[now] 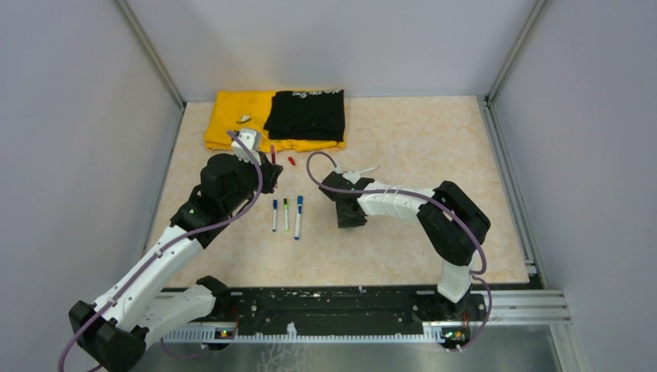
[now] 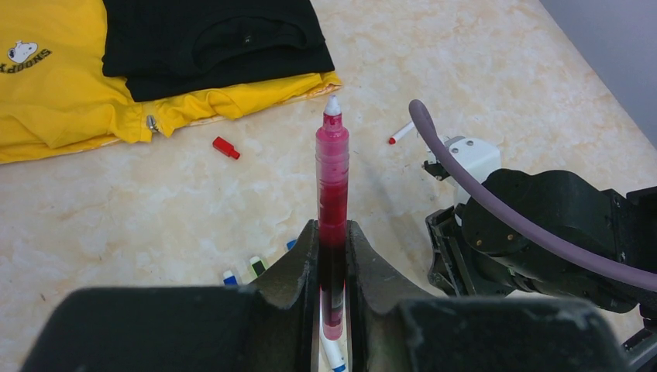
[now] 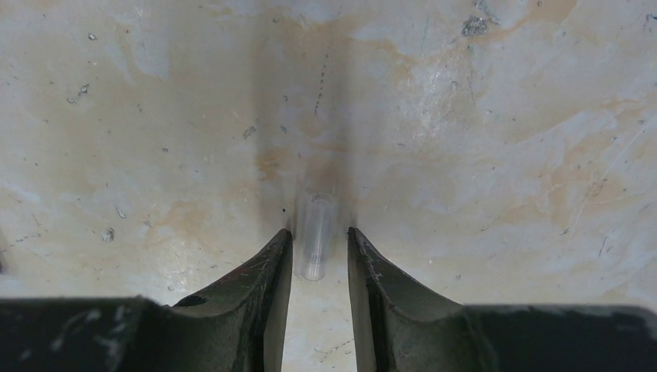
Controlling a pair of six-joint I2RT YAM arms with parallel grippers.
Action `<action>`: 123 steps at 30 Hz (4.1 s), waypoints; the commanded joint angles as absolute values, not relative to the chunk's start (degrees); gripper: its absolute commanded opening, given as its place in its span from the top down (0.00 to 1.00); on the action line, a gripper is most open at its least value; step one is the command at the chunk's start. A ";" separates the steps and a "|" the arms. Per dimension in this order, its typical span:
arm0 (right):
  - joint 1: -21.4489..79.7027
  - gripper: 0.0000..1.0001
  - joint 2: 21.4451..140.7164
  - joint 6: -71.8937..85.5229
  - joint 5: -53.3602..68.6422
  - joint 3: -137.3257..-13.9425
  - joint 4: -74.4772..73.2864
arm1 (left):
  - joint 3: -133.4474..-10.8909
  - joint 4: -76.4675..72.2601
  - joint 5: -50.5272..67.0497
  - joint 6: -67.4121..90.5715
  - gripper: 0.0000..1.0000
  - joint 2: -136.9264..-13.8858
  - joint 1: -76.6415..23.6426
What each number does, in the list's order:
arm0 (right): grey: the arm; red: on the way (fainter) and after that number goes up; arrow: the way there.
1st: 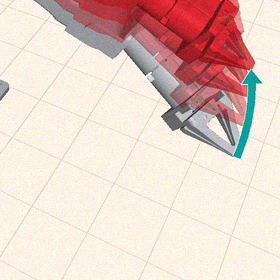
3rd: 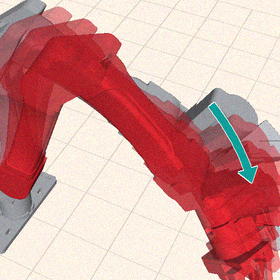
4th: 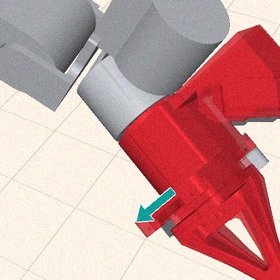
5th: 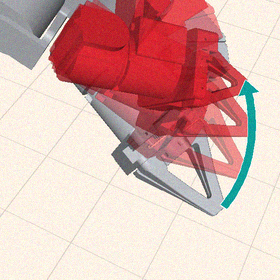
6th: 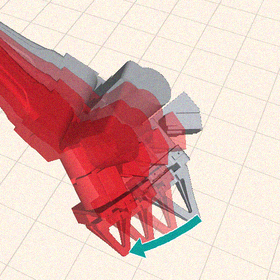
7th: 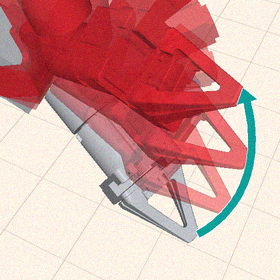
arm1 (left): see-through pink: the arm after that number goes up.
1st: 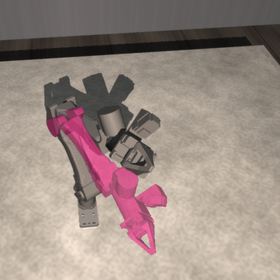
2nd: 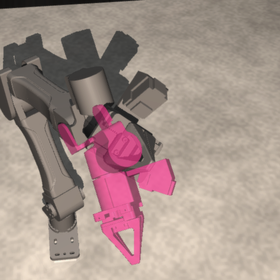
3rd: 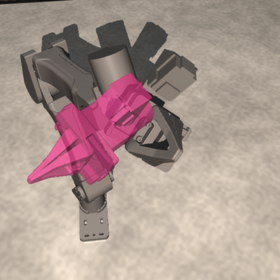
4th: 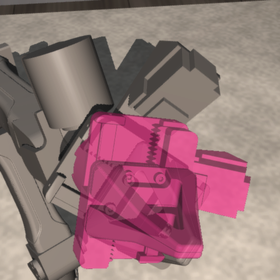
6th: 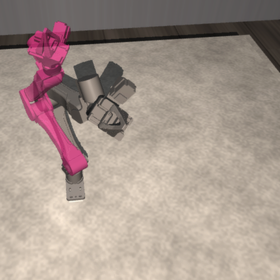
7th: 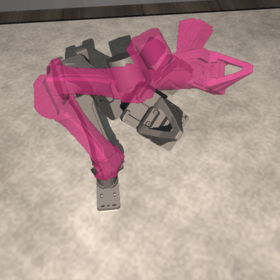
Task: Insert the pens into the pen caps
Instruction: Insert the pen cap onto the pen.
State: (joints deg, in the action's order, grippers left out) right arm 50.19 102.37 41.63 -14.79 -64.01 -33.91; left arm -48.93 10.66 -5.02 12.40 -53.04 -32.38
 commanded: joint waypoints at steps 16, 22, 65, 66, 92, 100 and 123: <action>49.35 0.83 108.16 38.48 -14.08 -64.80 -33.58 | -48.43 9.49 -4.83 12.76 1.00 -51.85 -32.37; 45.12 0.98 101.37 38.56 -11.71 -60.18 -30.48 | -48.43 9.52 -3.90 12.92 1.00 -51.95 -32.42; 40.61 1.00 49.16 34.69 7.95 -43.97 35.43 | -56.36 -8.57 33.72 11.38 1.00 -65.82 -46.65; 40.65 1.00 49.35 34.52 8.66 -44.15 35.22 | -56.42 -8.53 33.66 11.27 1.00 -65.93 -46.73; 40.65 1.00 49.01 30.43 12.20 -45.18 27.51 | -55.21 -7.81 29.02 10.76 1.00 -63.72 -47.18; 40.61 1.00 49.05 30.52 12.47 -45.00 27.13 | -55.20 -7.75 28.54 10.73 1.00 -63.52 -47.15; 40.64 1.00 51.41 29.33 17.71 -43.27 24.32 | -55.67 -12.13 24.79 13.75 1.00 -63.06 -47.20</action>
State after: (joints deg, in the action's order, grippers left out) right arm 40.71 50.52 30.85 14.79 -43.48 25.85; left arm -54.39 -6.72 26.11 13.04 -64.23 -46.98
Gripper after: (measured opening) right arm 0.139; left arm 0.175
